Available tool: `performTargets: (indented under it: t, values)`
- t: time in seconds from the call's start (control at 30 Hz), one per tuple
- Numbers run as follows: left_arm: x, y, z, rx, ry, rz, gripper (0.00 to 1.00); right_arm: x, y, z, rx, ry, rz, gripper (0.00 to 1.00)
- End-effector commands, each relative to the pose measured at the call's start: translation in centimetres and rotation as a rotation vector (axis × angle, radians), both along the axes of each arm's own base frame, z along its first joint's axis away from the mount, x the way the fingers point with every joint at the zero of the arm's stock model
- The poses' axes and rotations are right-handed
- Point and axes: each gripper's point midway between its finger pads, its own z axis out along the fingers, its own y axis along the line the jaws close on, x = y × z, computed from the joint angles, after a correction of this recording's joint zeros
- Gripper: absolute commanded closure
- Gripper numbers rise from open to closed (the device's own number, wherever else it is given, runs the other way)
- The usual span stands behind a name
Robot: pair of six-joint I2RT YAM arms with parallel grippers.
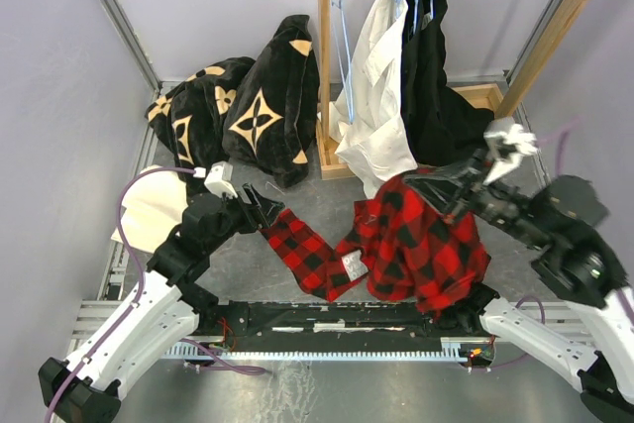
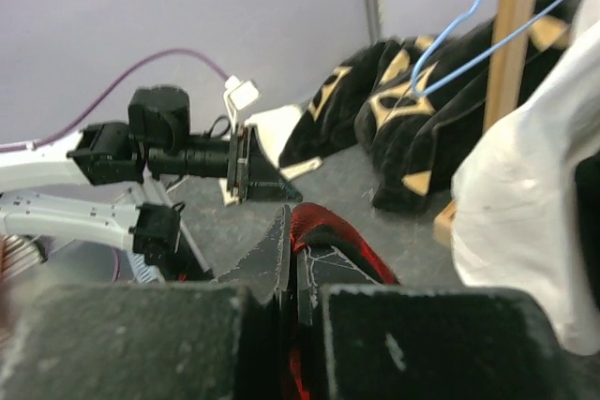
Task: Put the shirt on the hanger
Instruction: Adjust the shirt at the center of the board.
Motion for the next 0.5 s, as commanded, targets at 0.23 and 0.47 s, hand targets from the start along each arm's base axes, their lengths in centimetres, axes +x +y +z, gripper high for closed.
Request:
performTargets:
  t: [0.23, 0.47]
  values:
    - [0.2, 1.2, 2.2, 0.017, -0.068, 0.044, 0.22, 1.2, 9.5, -6.0, -0.062, 0.095, 0.164, 1.0]
    - [0.5, 1.2, 2.3, 0.027, -0.062, 0.044, 0.22, 0.7, 14.8, -9.8, -0.127, 0.142, 0.274, 0.66]
